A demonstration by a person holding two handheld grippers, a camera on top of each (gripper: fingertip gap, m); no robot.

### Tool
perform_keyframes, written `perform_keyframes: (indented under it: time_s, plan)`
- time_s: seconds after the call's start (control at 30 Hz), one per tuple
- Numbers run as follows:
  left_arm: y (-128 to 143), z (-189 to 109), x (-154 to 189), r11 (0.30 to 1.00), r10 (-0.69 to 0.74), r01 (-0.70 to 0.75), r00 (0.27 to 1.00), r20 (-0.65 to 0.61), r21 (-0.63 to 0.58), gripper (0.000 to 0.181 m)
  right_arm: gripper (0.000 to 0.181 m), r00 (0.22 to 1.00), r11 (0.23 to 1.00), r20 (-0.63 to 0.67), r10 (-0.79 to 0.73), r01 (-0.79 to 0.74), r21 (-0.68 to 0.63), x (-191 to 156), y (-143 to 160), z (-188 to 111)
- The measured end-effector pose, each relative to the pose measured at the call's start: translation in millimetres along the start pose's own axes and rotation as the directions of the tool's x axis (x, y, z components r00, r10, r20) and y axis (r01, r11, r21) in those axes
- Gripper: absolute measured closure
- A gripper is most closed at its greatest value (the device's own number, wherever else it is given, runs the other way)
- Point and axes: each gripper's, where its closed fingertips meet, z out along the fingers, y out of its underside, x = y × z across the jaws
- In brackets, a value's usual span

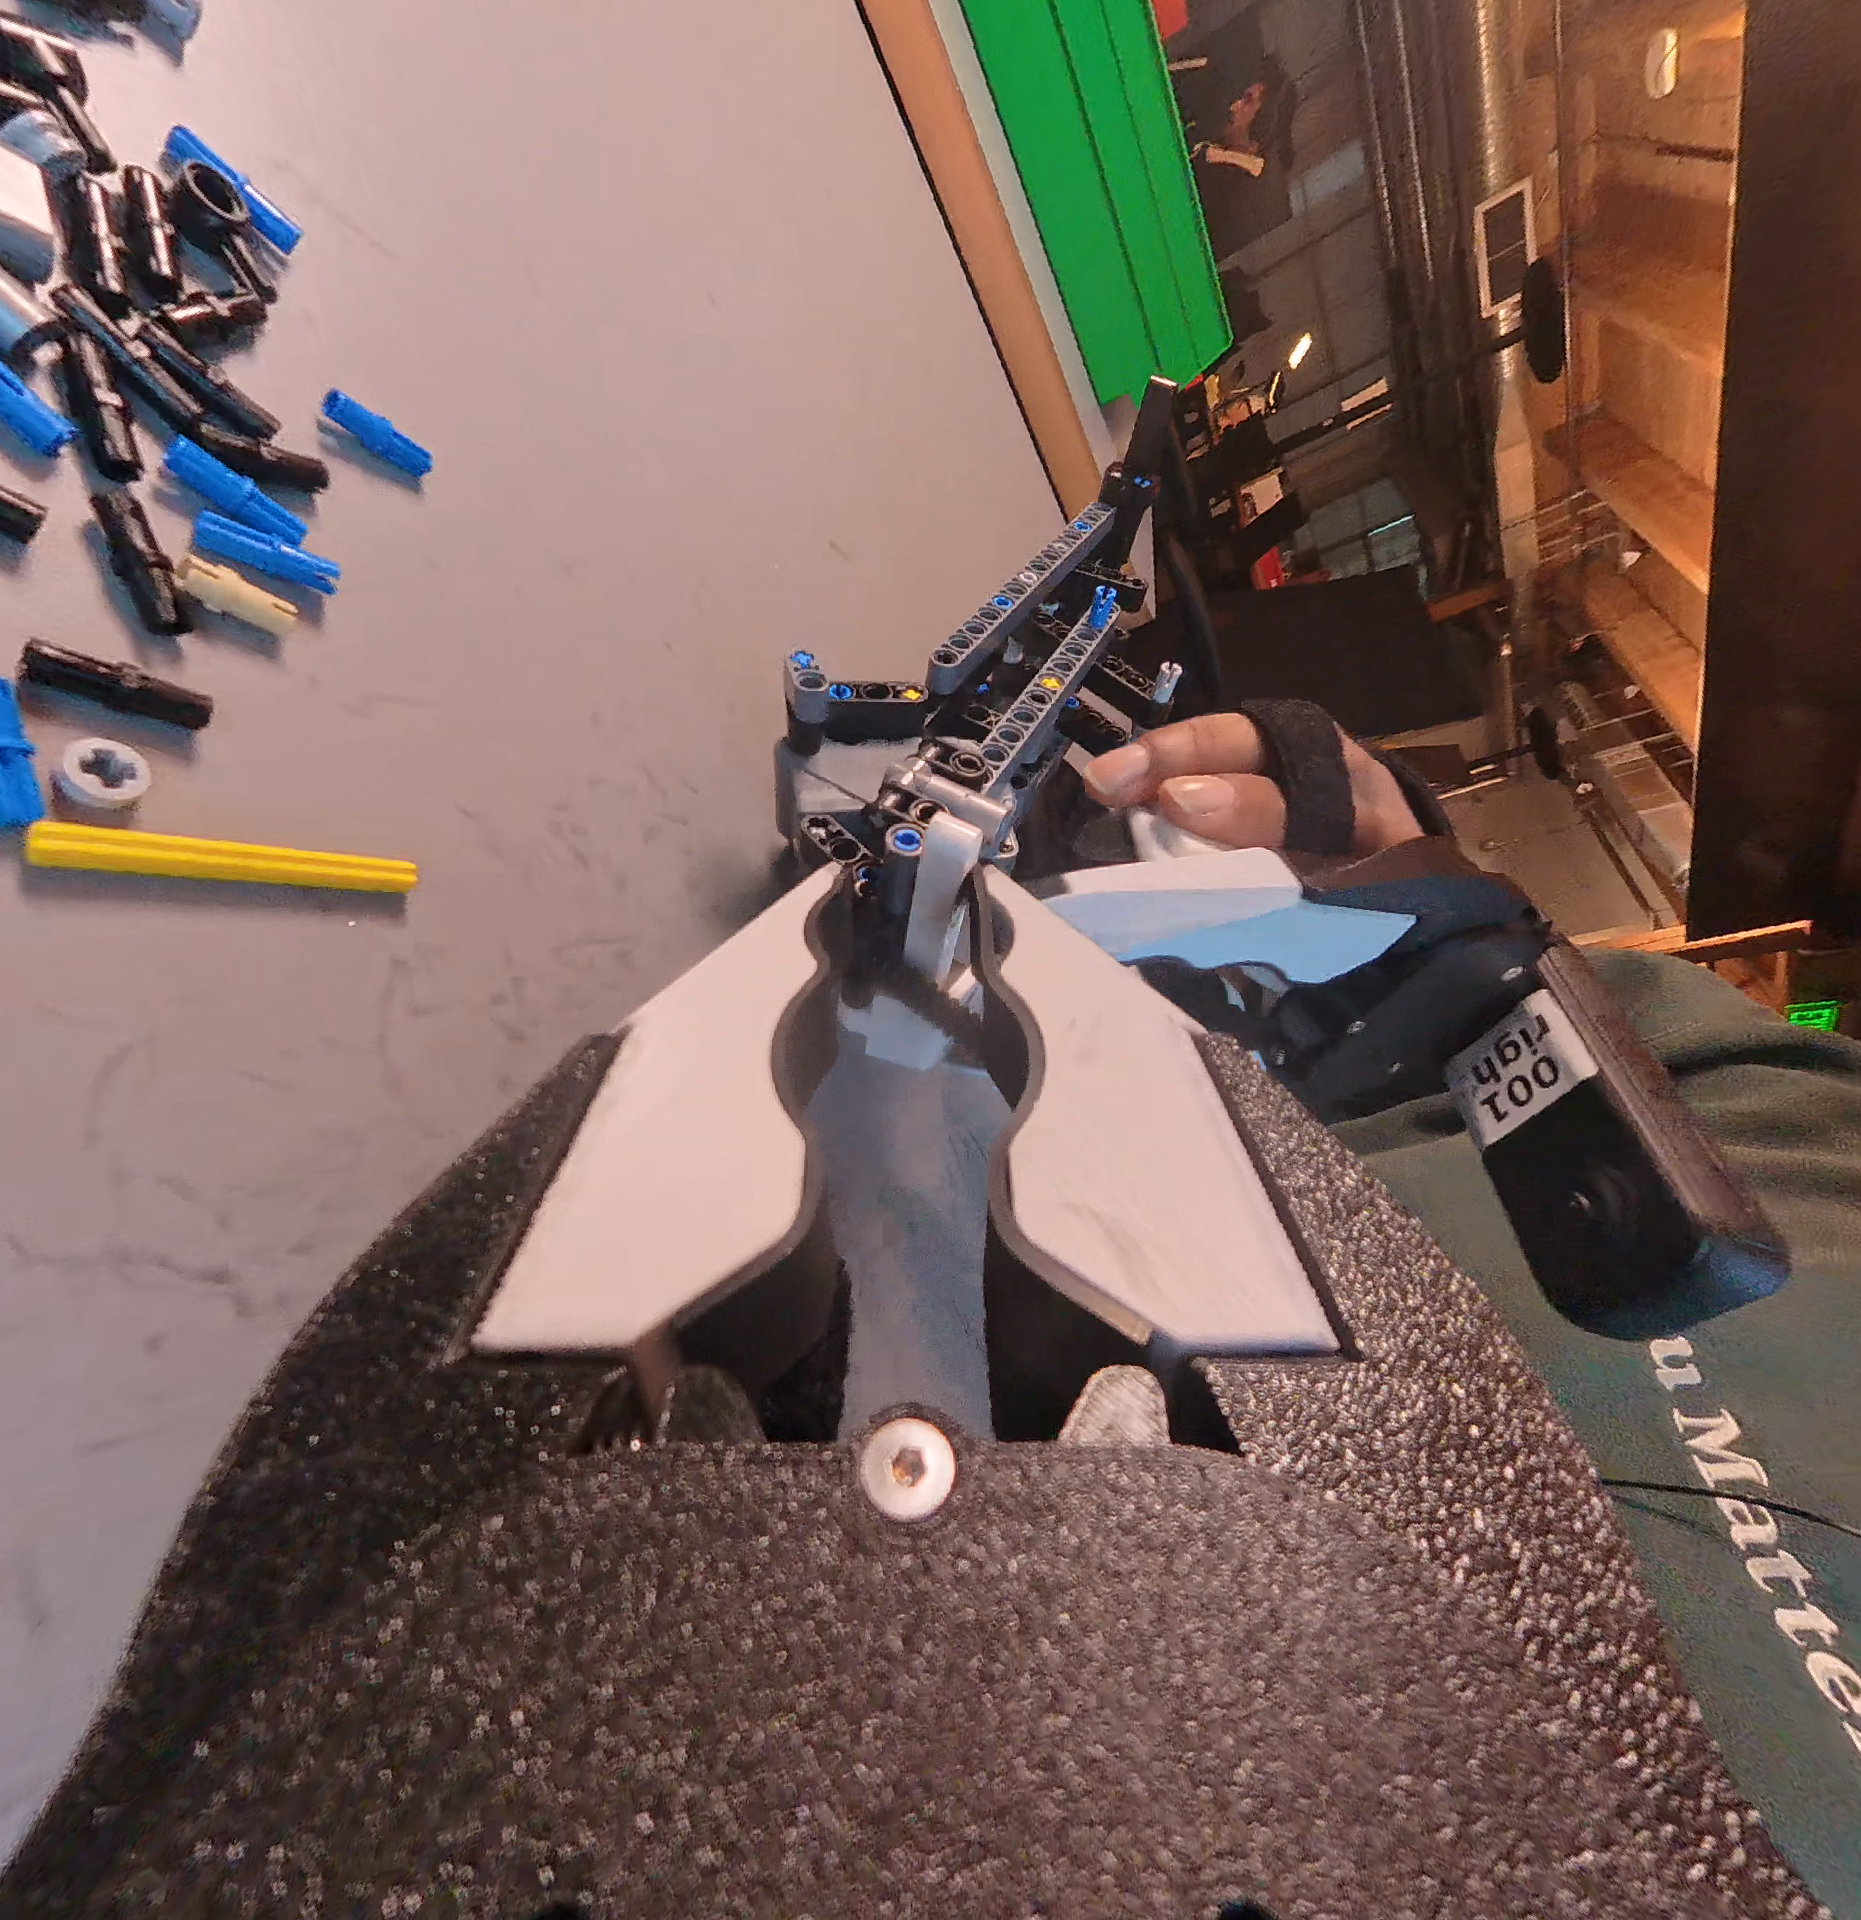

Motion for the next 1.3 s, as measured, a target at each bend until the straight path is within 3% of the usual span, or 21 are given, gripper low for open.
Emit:
perform_keyframes:
  time_s: [0.03,0.07,0.17,0.23,0.43,0.57,0.7,0.8,0.87,0.93,1.17,1.2,1.23,1.3]
  plan:
    - [0.5,-0.5,-0.4,1.000,0.000,0.000,1.000,0.001,0.000,0.161,0.156,0.999,0.999,-0.011,-0.044,0.044,-0.007,2.7,2.2,4.2]
    - [0.7,-1.9,-0.8,1.000,0.001,-0.002,1.000,0.001,0.005,0.161,0.156,0.997,0.997,0.008,-0.078,0.078,0.017,2.7,0.2,5.1]
    - [-1.7,-9.8,4.5,0.999,0.005,-0.004,0.999,-0.040,0.037,0.160,0.157,0.993,0.996,0.117,-0.001,-0.009,0.089,9.4,-4.6,1.0]
    - [-6.2,-19.6,16.5,0.998,0.014,-0.008,0.994,-0.106,0.064,0.150,0.158,0.971,0.981,0.229,0.069,-0.107,0.159,13.7,-8.4,-7.6]
    - [-10.2,-47.1,38.9,0.929,0.360,-0.354,0.932,-0.035,0.110,0.122,0.158,0.793,0.847,0.563,0.234,-0.451,0.283,24.6,-12.1,-25.7]
    - [8.0,-30.4,34.6,0.833,0.551,-0.553,0.832,0.067,0.015,0.096,0.158,0.689,0.773,0.681,0.248,-0.565,0.290,29.1,-17.9,-29.2]
    - [27.1,1.6,20.3,0.779,0.627,-0.618,0.772,0.106,-0.106,0.081,0.158,0.636,0.747,0.741,0.216,-0.596,0.294,30.6,-25.5,-29.0]
    - [24.4,12.8,17.6,0.749,0.662,-0.650,0.734,0.149,-0.125,0.097,0.158,0.604,0.711,0.780,0.166,-0.621,0.329,35.2,-32.7,-38.1]
    - [21.7,14.0,30.5,0.756,0.654,-0.650,0.749,0.107,-0.076,0.114,0.158,0.599,0.678,0.785,0.155,-0.643,0.356,44.4,-32.9,-42.6]
    - [16.9,13.3,36.5,0.772,0.635,-0.634,0.765,0.104,-0.045,0.115,0.158,0.579,0.647,0.802,0.150,-0.671,0.363,50.3,-32.0,-46.3]
    - [26.0,14.3,30.1,0.745,0.667,-0.655,0.736,0.116,-0.129,0.119,0.158,0.629,0.744,0.769,0.116,-0.568,0.353,40.3,-32.0,-45.6]
    - [26.2,14.2,29.4,0.732,0.681,-0.667,0.722,0.122,-0.138,0.120,0.158,0.619,0.750,0.779,0.102,-0.562,0.349,38.6,-32.3,-47.9]
    - [24.7,12.8,28.2,0.720,0.694,-0.680,0.707,0.133,-0.139,0.134,0.158,0.606,0.742,0.791,0.090,-0.570,0.352,38.1,-34.5,-51.8]
    - [26.2,11.1,31.9,0.724,0.689,-0.676,0.719,0.092,-0.137,0.134,0.158,0.609,0.729,0.790,0.073,-0.573,0.375,40.1,-36.1,-54.2]
